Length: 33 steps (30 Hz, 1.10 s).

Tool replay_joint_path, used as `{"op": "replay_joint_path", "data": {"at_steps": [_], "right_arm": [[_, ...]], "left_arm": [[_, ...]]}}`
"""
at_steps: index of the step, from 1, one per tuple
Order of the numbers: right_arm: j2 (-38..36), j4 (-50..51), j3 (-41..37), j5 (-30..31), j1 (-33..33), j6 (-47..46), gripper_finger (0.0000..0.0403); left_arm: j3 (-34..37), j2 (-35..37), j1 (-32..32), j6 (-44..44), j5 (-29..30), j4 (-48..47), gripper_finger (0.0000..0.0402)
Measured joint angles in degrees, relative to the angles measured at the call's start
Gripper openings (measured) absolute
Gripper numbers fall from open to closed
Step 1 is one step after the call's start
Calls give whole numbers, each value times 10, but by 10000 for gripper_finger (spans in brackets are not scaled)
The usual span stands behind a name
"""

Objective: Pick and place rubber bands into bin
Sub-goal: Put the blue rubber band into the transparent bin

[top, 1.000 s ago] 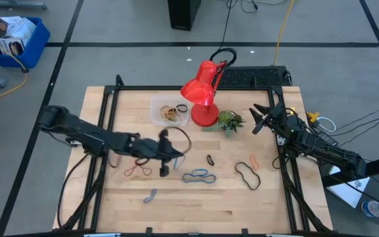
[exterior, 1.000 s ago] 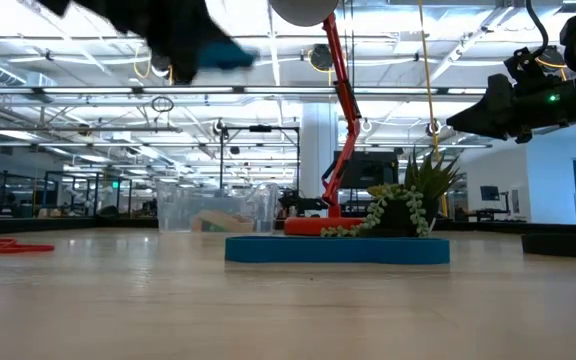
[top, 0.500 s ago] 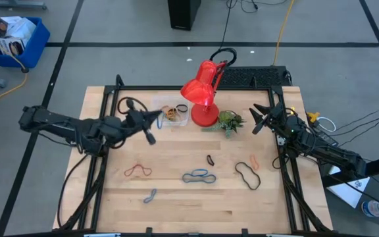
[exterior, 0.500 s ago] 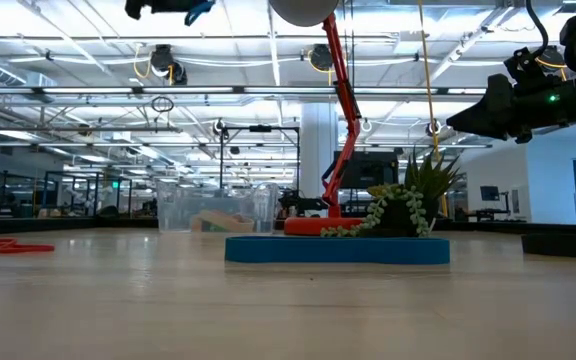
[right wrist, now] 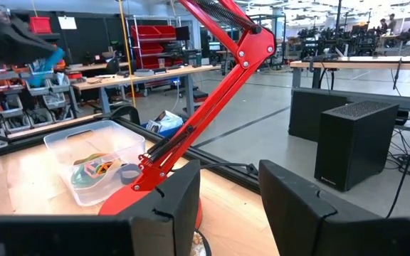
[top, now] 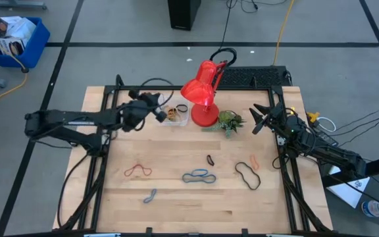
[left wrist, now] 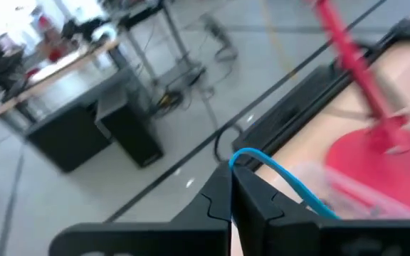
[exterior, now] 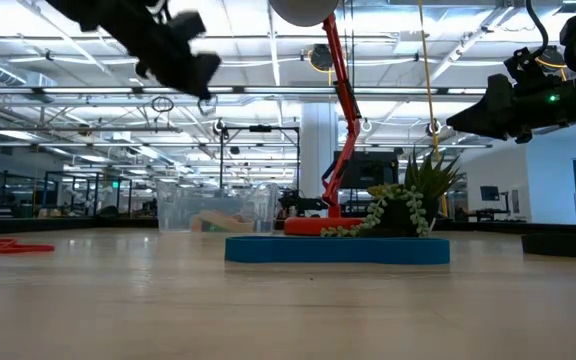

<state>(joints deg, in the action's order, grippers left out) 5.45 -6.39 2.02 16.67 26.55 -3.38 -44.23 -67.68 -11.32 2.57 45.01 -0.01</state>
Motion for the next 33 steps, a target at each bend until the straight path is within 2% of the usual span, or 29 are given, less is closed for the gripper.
{"op": "replay_joint_path", "data": {"at_steps": [2,7,13,16,24,29,33], "right_arm": [[0,0,0,0,0,0,141],[0,0,0,0,0,0,141],[0,0,0,0,0,0,141],[0,0,0,0,0,0,141],[0,0,0,0,0,0,141],[0,0,0,0,0,0,141],[0,0,0,0,0,0,141]], "left_arm": [[0,-27,-21,-4,-9,1,10],[0,-95,-63,-34,-76,1,5],[0,-164,-92,-70,-96,1,13],[0,-187,-99,-79,-124,3,6],[0,-218,-102,-108,-137,3,17],[0,-225,-102,-110,-143,6,5],[1,-229,-102,-119,-155,3,18]]}}
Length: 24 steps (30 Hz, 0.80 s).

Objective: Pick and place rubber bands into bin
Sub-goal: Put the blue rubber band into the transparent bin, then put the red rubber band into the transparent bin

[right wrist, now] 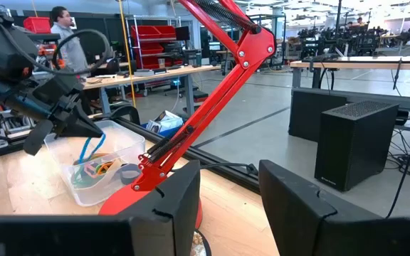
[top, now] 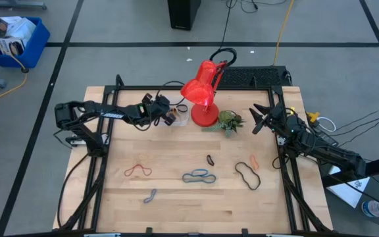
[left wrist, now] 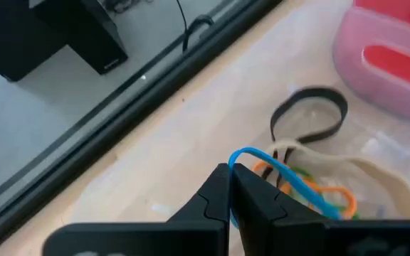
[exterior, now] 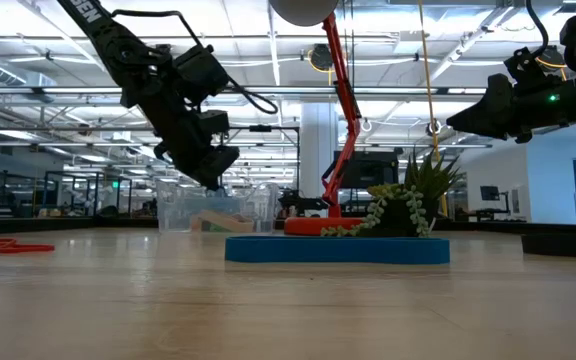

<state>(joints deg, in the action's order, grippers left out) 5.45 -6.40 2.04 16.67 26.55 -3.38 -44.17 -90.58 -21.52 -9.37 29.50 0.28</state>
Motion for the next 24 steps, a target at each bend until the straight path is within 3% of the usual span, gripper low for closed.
{"op": "replay_joint_path", "data": {"at_steps": [9,18,24], "right_arm": [[0,0,0,0,0,0,141],[0,0,0,0,0,0,141],[0,0,0,0,0,0,141]], "left_arm": [[0,-34,0,-14,-31,-3,6],[0,-41,0,-15,-31,0,49],[0,-41,0,-14,-31,0,57]]}}
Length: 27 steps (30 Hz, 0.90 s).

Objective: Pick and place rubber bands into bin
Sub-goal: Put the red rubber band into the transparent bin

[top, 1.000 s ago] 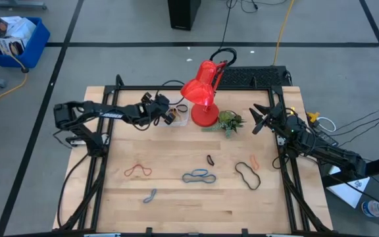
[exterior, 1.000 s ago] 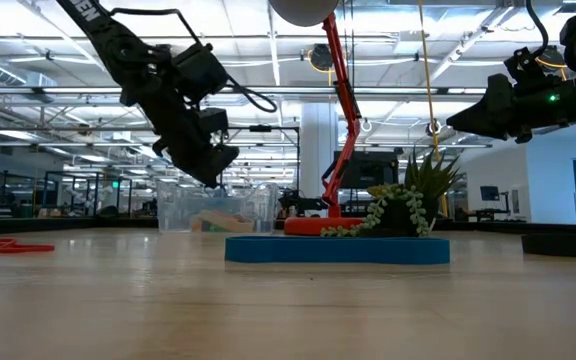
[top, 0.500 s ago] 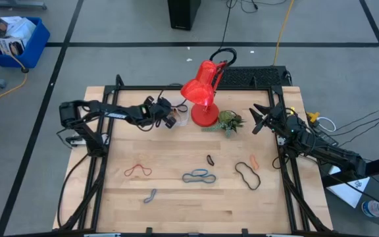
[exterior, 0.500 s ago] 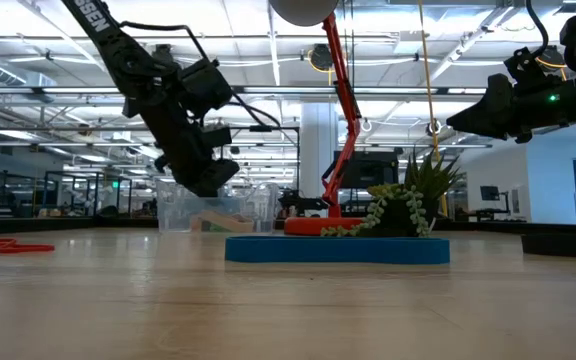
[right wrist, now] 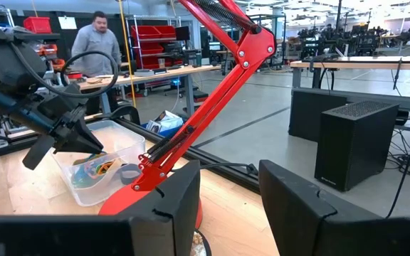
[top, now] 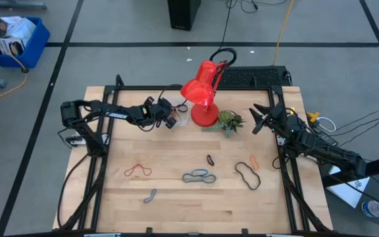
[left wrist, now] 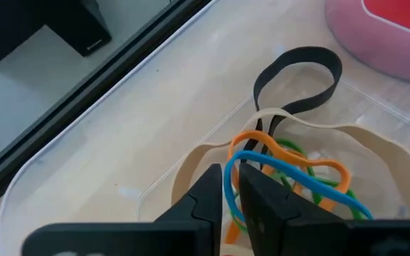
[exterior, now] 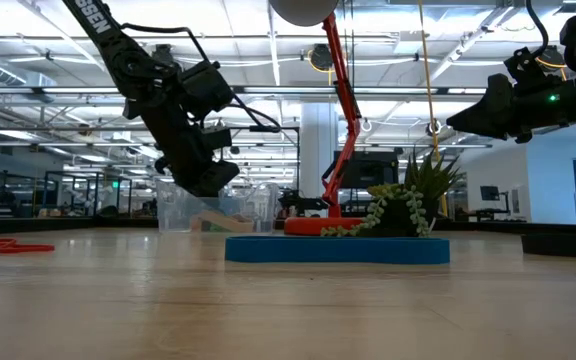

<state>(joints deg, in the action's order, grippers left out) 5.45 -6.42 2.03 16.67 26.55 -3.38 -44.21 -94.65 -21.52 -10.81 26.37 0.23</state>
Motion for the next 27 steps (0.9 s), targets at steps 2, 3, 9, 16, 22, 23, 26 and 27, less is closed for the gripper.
{"op": "replay_joint_path", "data": {"at_steps": [2,3,9,16,22,23,26,27], "right_arm": [[0,0,0,0,0,0,141],[0,0,0,0,0,0,141],[0,0,0,0,0,0,141],[0,0,0,0,0,0,141],[0,0,0,0,0,0,141],[0,0,0,0,0,0,141],[0,0,0,0,0,2,141],[0,0,0,0,0,2,141]], "left_arm": [[0,0,0,0,0,0,58],[0,0,0,1,0,0,58],[0,0,0,6,-9,0,65],[0,1,2,36,-9,0,131],[-2,47,19,112,-9,-2,169],[-2,60,23,112,-9,-1,172],[-3,110,35,97,-9,-9,174],[-3,128,40,89,-10,-16,173]]}}
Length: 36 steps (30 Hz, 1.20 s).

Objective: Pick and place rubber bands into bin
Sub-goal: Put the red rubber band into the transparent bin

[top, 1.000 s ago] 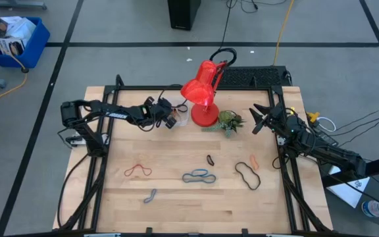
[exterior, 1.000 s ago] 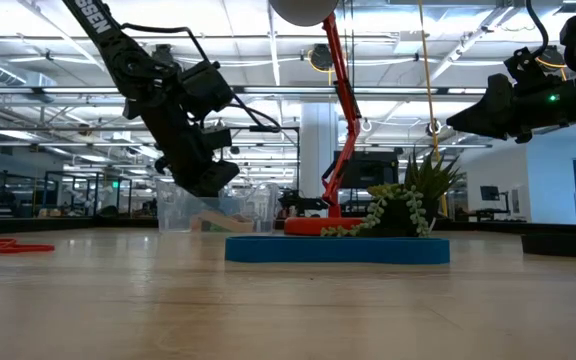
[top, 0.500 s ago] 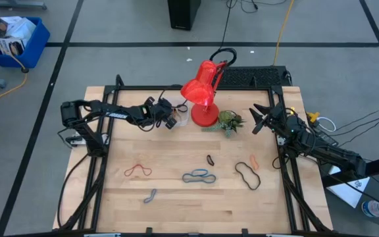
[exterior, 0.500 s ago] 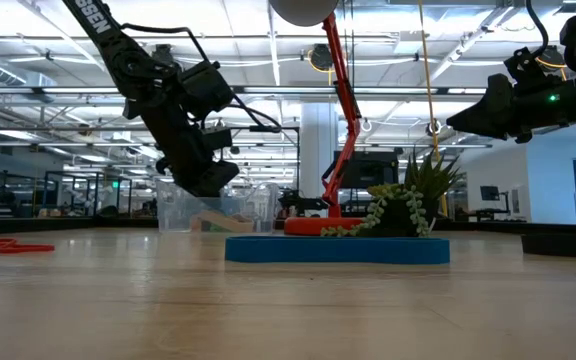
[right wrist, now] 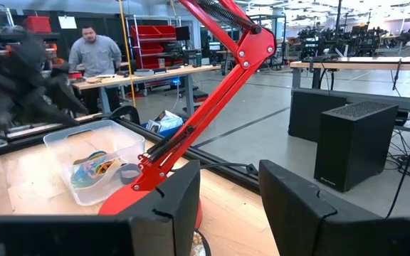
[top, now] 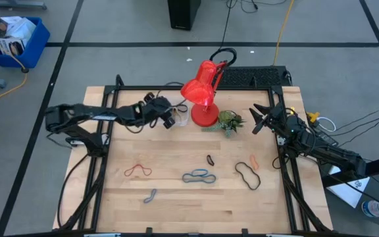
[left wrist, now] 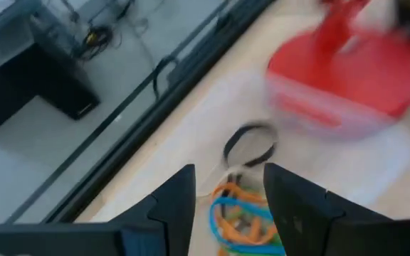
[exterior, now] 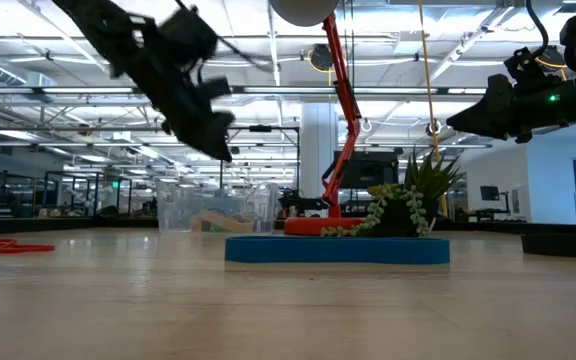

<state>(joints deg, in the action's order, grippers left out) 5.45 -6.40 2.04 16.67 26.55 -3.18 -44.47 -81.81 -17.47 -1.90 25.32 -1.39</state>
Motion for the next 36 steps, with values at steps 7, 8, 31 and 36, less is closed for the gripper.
{"op": "replay_joint_path", "data": {"at_steps": [7,8,31,36], "right_arm": [[1,0,0,0,0,0,141],[1,0,0,0,0,0,141],[4,-1,0,0,0,0,141],[8,-2,0,0,0,0,141]], "left_arm": [[-1,132,47,1,-115,-82,163],[-1,150,56,0,-129,-111,162],[0,108,322,-257,-238,-478,127],[0,50,358,-259,-238,-508,127]]}}
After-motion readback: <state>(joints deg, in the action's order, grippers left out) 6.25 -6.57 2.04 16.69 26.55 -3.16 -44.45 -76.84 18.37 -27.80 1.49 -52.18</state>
